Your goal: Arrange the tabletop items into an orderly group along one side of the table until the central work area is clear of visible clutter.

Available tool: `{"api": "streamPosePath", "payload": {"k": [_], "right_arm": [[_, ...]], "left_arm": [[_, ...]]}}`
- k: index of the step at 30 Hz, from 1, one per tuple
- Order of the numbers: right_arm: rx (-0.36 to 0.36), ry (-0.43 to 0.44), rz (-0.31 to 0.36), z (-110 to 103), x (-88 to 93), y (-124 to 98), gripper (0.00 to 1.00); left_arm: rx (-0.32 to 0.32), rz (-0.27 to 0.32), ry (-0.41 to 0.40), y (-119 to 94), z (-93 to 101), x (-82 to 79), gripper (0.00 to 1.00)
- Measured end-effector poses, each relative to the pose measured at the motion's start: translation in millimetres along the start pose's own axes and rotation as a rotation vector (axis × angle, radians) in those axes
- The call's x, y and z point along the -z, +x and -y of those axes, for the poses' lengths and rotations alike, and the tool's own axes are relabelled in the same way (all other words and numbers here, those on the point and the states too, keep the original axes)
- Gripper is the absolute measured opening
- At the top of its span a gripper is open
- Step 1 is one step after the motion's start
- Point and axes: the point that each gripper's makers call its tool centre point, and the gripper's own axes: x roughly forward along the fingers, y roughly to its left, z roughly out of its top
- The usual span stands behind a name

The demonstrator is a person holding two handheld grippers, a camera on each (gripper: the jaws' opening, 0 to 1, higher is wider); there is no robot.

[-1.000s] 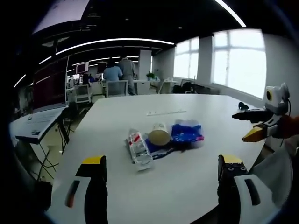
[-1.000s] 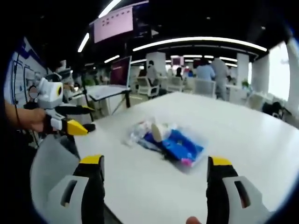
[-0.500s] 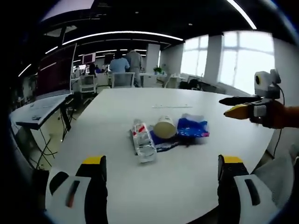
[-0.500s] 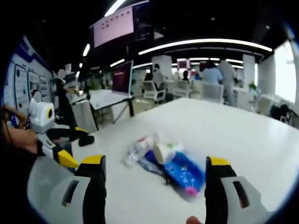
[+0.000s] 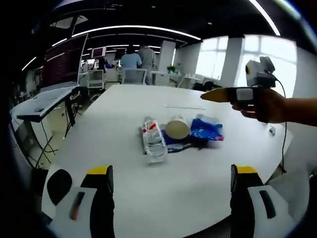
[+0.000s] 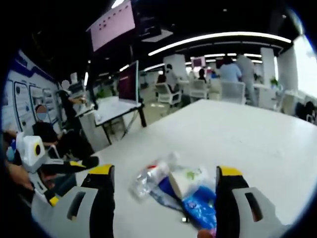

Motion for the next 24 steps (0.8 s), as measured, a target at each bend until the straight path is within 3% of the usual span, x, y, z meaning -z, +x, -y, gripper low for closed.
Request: {"api": "streamPosePath", "payload": {"k": [13, 19, 24], "right_arm": [[-0.023, 0.051, -0.083, 0.5, 7.4, 57.1, 0.78], [-0.029, 0.112, -0.105, 3.3, 11.4, 72.7, 0.76], [-0.032, 0.11, -0.126, 4.2, 14.3, 81.2, 0.75]], "left_arm": [[0.043, -0.038, 0.048, 6.6, 3.3, 3.7, 0.98], [0.056, -0.047, 0.033, 12.3, 0.5, 4.5, 0.97], [0.08, -0.083, 0.05, 17.6, 0.0, 11.8, 0.97]]}}
